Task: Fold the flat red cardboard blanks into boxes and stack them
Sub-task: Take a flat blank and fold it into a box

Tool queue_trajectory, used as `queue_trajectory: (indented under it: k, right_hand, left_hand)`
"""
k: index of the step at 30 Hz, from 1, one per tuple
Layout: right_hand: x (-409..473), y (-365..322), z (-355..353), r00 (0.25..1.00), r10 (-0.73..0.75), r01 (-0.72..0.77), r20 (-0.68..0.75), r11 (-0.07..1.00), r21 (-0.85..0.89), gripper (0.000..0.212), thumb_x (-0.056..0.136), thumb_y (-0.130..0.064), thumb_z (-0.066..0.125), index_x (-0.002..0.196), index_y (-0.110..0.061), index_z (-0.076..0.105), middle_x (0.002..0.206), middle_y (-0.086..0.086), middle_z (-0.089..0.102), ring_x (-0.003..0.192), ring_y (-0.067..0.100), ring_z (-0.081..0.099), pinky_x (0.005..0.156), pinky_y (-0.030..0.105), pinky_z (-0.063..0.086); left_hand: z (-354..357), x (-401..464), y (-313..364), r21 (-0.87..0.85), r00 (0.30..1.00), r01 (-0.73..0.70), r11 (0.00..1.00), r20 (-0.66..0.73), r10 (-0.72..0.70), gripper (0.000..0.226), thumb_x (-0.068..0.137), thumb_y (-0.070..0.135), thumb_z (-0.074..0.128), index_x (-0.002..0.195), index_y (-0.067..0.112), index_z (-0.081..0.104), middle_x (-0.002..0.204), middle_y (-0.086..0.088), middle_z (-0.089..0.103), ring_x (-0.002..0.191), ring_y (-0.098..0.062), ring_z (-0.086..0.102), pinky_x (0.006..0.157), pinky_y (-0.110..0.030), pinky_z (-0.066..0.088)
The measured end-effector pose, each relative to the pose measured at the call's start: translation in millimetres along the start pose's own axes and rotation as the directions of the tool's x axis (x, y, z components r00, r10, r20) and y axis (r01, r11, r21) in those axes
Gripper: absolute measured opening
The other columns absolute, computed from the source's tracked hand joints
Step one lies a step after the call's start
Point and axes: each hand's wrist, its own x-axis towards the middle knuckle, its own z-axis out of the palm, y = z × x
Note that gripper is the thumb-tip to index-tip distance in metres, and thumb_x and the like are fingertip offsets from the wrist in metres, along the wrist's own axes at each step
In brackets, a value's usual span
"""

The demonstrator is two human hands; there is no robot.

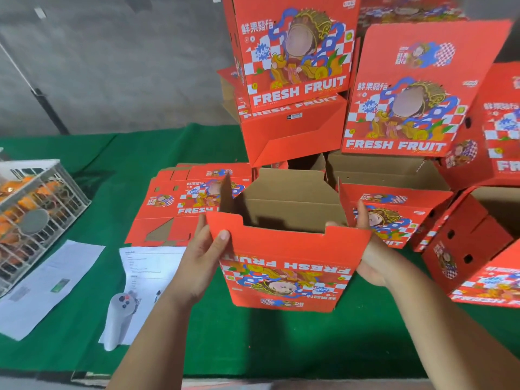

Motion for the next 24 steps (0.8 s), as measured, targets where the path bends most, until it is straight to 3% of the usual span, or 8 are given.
queue_trajectory:
  k: [3, 6, 10, 15, 17, 19, 22, 24]
  right_hand:
    - [3.8, 5.6, -7.9, 0.996, -0.070, 0.070, -0.050, 0.997, -0.010, 0.102, 0.094, -0.019, 0.074, 0.152, -0.066, 0.005, 0.143, -0.015, 0.050, 0.103, 0.020, 0.074, 0.078, 0.043, 0.061]
    - [5.1, -0.5, -2.2, 0.968, -0.115, 0.151, -0.222, 0.977, 0.153, 0.073, 0.095, -0.037, 0.064, 0.151, -0.059, 0.023, 0.127, -0.005, 0.069, 0.106, 0.024, 0.073, 0.077, 0.039, 0.058]
    - [6.6, -1.9, 9.0, 0.914, -0.185, 0.211, -0.362, 0.977, 0.033, 0.066, 0.105, -0.044, 0.048, 0.155, -0.060, 0.008, 0.158, -0.014, 0.039, 0.132, 0.021, 0.053, 0.107, 0.048, 0.046]
    - [-9.4, 10.7, 11.2, 0.886, -0.427, 0.355, -0.182, 0.876, -0.326, 0.062, 0.105, -0.055, 0.044, 0.157, -0.057, 0.011, 0.159, -0.032, 0.015, 0.147, -0.005, 0.017, 0.118, 0.029, 0.019]
    - [-12.5, 14.0, 7.0, 0.868, -0.482, 0.373, -0.115, 0.788, -0.489, 0.065, 0.106, -0.044, 0.049, 0.158, -0.057, 0.012, 0.165, -0.030, 0.011, 0.152, -0.006, 0.011, 0.121, 0.030, 0.018]
    - [-14.6, 15.0, 3.3, 0.839, -0.543, 0.392, -0.042, 0.656, -0.645, 0.070, 0.105, -0.030, 0.054, 0.158, -0.057, 0.017, 0.169, -0.025, 0.003, 0.154, -0.004, 0.003, 0.123, 0.032, 0.017]
    - [-15.2, 17.4, -3.2, 0.747, -0.663, 0.452, 0.056, 0.443, -0.774, 0.072, 0.100, -0.016, 0.060, 0.160, -0.039, 0.030, 0.171, -0.017, 0.000, 0.154, -0.002, -0.001, 0.122, 0.031, 0.014]
    - [-14.0, 18.4, -3.5, 0.724, -0.685, 0.462, 0.083, 0.392, -0.796, 0.070, 0.099, -0.010, 0.056, 0.161, -0.032, 0.032, 0.170, -0.015, 0.008, 0.155, 0.003, 0.006, 0.126, 0.039, 0.015]
  left_hand:
    - [-0.9, -1.8, 5.5, 0.115, 0.999, -0.043, 0.992, 0.002, 0.043, 0.045, 0.091, 0.064, 0.060, 0.130, 0.044, 0.066, 0.162, 0.000, 0.045, 0.150, -0.019, 0.041, 0.122, -0.050, 0.034]
    - [-2.5, 1.3, 6.8, 0.290, 0.995, -0.091, 0.953, -0.011, 0.098, 0.027, 0.101, 0.056, 0.056, 0.119, 0.043, 0.071, 0.130, 0.015, 0.070, 0.122, -0.001, 0.063, 0.105, -0.036, 0.048]
    - [13.4, 8.4, -2.9, 0.347, 0.970, -0.034, 0.937, -0.214, 0.115, 0.020, 0.098, 0.049, 0.064, 0.106, 0.031, 0.070, 0.088, 0.020, 0.076, 0.081, 0.004, 0.070, 0.078, -0.034, 0.049]
    - [22.0, 27.3, -2.0, 0.574, 0.940, -0.077, 0.815, -0.232, 0.252, 0.046, 0.080, 0.048, 0.073, 0.116, 0.038, 0.047, 0.087, 0.011, 0.060, 0.078, -0.022, 0.058, 0.070, -0.039, 0.050]
    - [22.8, 31.9, 0.0, 0.451, 0.946, -0.042, 0.891, -0.269, 0.181, 0.080, 0.076, 0.037, 0.082, 0.138, 0.044, 0.032, 0.103, 0.004, 0.069, 0.088, -0.028, 0.068, 0.084, -0.043, 0.054]
    - [27.7, 34.9, -1.0, 0.289, 0.933, 0.029, 0.957, -0.351, 0.078, 0.098, 0.075, 0.029, 0.082, 0.148, 0.041, 0.017, 0.089, 0.000, 0.074, 0.077, -0.030, 0.073, 0.082, -0.048, 0.057]
    - [25.9, 48.0, 0.9, 0.187, 0.875, 0.119, 0.975, -0.484, -0.014, 0.084, 0.078, 0.030, 0.077, 0.147, 0.024, 0.030, 0.085, 0.005, 0.072, 0.087, -0.030, 0.073, 0.082, -0.046, 0.057]
    - [21.6, 55.5, 6.7, 0.504, 0.917, 0.089, 0.859, -0.378, 0.127, 0.048, 0.090, 0.021, 0.072, 0.134, 0.017, 0.052, 0.097, -0.001, 0.071, 0.099, -0.036, 0.069, 0.082, -0.043, 0.052]
